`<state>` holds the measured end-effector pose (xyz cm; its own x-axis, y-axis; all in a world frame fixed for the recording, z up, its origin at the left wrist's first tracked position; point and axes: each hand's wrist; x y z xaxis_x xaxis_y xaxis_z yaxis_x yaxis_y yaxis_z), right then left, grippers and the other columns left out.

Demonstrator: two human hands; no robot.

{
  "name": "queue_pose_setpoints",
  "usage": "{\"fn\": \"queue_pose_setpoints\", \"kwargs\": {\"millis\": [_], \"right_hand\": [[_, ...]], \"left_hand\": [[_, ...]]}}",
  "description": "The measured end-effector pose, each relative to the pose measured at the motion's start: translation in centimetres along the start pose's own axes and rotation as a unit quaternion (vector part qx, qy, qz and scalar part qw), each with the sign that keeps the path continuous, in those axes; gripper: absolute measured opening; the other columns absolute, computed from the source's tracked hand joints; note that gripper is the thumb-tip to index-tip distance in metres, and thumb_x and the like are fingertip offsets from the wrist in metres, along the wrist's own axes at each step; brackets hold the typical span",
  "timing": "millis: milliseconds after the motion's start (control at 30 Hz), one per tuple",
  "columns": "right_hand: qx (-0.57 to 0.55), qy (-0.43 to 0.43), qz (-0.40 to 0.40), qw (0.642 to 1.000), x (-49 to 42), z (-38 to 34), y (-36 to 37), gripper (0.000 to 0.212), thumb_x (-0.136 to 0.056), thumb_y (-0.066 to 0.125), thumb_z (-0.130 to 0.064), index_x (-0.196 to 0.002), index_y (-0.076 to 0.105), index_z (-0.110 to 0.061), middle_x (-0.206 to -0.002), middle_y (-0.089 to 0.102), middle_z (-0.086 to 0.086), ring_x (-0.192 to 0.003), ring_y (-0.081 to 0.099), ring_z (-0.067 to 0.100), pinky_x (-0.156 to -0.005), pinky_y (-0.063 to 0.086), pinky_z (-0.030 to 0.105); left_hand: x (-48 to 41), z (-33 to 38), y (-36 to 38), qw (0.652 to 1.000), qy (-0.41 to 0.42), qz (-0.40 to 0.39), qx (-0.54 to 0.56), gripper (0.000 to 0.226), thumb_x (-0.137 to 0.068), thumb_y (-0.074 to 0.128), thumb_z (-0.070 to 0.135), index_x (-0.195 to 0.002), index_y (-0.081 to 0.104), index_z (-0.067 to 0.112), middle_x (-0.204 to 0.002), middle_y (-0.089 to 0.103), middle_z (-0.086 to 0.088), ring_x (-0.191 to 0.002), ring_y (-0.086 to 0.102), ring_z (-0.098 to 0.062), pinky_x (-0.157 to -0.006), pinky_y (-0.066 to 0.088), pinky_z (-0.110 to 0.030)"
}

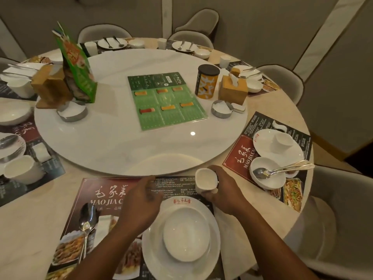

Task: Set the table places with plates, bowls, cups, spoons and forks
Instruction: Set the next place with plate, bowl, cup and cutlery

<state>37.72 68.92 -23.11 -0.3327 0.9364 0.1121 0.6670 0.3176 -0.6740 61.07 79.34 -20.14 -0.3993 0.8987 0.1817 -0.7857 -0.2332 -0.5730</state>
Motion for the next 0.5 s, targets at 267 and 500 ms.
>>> {"fn": "queue_pose_setpoints", "kwargs": {"millis": [267,500], "right_hand": [[-0.011,0.005,-0.016,1.000,0.1,0.1,1.2,0.070,-0.071,0.087,-0.034,-0.127,0.045,-0.037,-0.119,0.054,-0.019,-0.107,0.053,0.002,-0.073,0.039,0.006],[-0.001,0.021,-0.023,1.000,0.2,0.6,1.8,0.087,-0.068,0.088,-0.034,-0.140,0.039,-0.033,-0.134,0.052,-0.012,-0.122,0.050,0.009,-0.095,0.044,0.020]], "left_hand": [[2.1,-3.2,-0.7,0.999,-0.039,0.004,-0.002,0.052,-0.082,0.074,0.024,-0.130,0.054,0.028,-0.106,0.066,0.013,-0.094,0.064,-0.007,-0.089,0.056,-0.043],[3.0,-3.8,-1.1,0.999,-0.031,0.027,-0.007,0.052,-0.084,0.073,0.019,-0.132,0.053,0.023,-0.099,0.062,0.016,-0.091,0.059,-0.001,-0.083,0.053,-0.031]]}}
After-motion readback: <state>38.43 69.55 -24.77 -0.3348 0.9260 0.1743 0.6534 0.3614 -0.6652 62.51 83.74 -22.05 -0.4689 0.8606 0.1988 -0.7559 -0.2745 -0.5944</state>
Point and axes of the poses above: each hand's wrist, its own x-axis away from the middle knuckle, its own y-axis out of the palm, z = x × y
